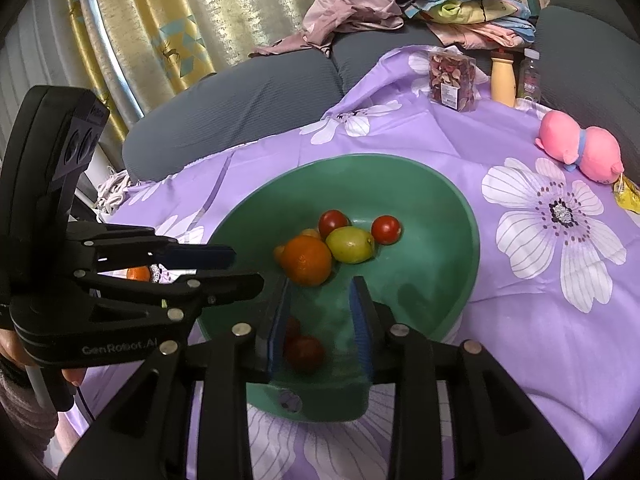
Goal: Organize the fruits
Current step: 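Open both tools to drop the tomatoes into the green bowl, then move both open tools toward the green-yellow plum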
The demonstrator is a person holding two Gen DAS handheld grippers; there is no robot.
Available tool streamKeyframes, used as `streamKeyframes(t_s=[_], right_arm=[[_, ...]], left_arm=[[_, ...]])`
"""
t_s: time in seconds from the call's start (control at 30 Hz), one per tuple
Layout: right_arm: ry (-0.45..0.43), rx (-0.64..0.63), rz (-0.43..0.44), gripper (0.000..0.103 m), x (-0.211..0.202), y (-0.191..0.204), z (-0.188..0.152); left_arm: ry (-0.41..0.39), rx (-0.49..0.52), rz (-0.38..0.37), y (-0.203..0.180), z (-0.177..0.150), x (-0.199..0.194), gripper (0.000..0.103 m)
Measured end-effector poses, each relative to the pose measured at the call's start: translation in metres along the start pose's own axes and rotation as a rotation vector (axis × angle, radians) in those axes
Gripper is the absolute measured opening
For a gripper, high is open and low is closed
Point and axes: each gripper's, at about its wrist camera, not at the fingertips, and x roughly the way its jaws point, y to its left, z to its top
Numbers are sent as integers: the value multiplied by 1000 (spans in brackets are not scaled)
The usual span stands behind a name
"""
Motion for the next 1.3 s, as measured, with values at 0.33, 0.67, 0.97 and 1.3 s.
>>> streamKeyframes(t_s=[0.33, 0.67, 0.97, 1.3], right_arm=[[-38, -7, -19, 47, -25, 10, -1], [-61, -48, -20, 55, -52, 36, -6], [-70, -91, 0, 70, -63, 64, -8], [-37, -153, 22, 70, -59, 95, -10]], left_arm=[[-67, -1, 58, 3, -12, -34, 62], [-142, -59, 146, 20, -45, -77, 84], [-168, -128, 197, 40, -75, -102, 86], [-161, -199, 207, 61, -101, -108, 86]])
